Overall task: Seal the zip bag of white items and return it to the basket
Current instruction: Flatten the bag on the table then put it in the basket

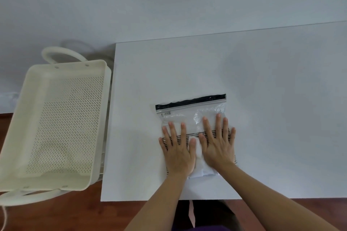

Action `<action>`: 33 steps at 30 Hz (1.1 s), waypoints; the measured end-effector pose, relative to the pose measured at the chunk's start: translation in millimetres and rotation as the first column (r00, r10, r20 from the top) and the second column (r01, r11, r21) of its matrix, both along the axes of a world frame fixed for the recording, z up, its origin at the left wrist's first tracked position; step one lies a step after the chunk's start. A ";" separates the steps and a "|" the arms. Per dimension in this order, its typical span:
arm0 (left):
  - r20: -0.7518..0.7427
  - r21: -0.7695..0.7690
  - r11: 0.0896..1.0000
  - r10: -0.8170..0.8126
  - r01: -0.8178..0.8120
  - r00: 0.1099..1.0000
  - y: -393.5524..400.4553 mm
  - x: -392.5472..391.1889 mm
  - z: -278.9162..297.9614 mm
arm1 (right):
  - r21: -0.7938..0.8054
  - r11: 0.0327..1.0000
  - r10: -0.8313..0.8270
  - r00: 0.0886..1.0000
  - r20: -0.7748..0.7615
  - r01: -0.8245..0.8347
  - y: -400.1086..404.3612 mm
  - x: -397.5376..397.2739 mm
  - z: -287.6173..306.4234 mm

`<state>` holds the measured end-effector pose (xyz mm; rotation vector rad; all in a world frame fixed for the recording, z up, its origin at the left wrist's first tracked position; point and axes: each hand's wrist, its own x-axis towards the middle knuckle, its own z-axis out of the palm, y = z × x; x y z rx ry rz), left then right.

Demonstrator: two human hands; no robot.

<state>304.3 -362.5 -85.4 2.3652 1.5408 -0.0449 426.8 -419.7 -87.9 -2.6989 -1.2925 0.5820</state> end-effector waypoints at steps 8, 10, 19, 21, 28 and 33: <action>0.007 -0.015 1.000 0.005 -0.005 1.000 0.1 -0.5 -3.3 | 0.014 1.000 -0.006 1.000 0.014 0.005 0.0 -0.3 -1.2; 0.012 -0.016 1.000 0.002 -0.002 1.000 1.2 -0.1 -2.6 | 0.017 1.000 -0.005 1.000 0.016 0.005 0.8 0.0 -1.9; -0.005 -0.148 0.989 -0.019 0.018 1.000 5.4 -3.6 6.8 | 0.032 0.999 0.014 0.994 -0.106 -0.010 -3.2 5.4 10.2; 0.032 -0.201 0.980 -0.003 0.009 0.999 8.8 -4.8 10.4 | 0.156 0.984 -0.042 0.968 -0.246 0.082 -4.7 6.5 18.4; 0.121 -0.070 0.997 -0.005 0.013 0.993 31.2 9.2 24.7 | 0.295 0.952 -0.057 0.994 -0.090 0.081 14.7 19.2 31.1; 0.051 -0.047 0.994 -0.099 0.102 0.994 47.7 18.6 9.0 | 0.108 0.993 0.042 0.999 0.006 -0.043 30.3 28.9 12.1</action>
